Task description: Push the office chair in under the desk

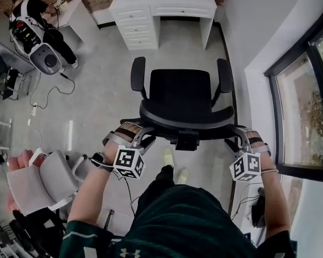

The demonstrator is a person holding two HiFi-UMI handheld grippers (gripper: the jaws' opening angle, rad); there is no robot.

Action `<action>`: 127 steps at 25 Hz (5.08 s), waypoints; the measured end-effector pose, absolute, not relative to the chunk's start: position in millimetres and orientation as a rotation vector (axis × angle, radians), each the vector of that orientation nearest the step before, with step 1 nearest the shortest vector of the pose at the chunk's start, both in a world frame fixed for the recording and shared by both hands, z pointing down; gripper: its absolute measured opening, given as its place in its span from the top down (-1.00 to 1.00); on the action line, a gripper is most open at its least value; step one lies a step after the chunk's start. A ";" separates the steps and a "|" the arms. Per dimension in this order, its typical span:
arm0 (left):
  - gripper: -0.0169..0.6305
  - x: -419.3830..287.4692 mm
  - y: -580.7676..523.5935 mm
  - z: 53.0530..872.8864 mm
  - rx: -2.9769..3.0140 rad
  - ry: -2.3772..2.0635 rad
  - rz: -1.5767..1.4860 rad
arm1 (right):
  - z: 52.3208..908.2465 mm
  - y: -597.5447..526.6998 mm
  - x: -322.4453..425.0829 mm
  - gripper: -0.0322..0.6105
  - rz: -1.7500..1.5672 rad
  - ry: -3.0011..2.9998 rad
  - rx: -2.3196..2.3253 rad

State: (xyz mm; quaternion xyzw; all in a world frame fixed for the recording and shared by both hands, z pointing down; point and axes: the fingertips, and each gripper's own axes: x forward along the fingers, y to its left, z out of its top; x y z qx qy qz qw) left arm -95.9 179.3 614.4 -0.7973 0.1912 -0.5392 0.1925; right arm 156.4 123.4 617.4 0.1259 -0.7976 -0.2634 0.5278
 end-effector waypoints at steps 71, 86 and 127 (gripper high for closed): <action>0.54 -128.6 -170.1 636.8 -2.274 0.506 -1.527 | 658.1 -225.7 106.2 0.49 -0.790 -1.735 0.302; 0.56 -119.0 -260.8 641.8 -2.300 0.529 -1.606 | 660.6 -325.0 112.8 0.48 -0.809 -1.749 0.273; 0.58 -187.2 -436.9 645.6 -2.330 0.417 -1.626 | 664.0 -488.1 48.2 0.47 -0.755 -1.725 0.329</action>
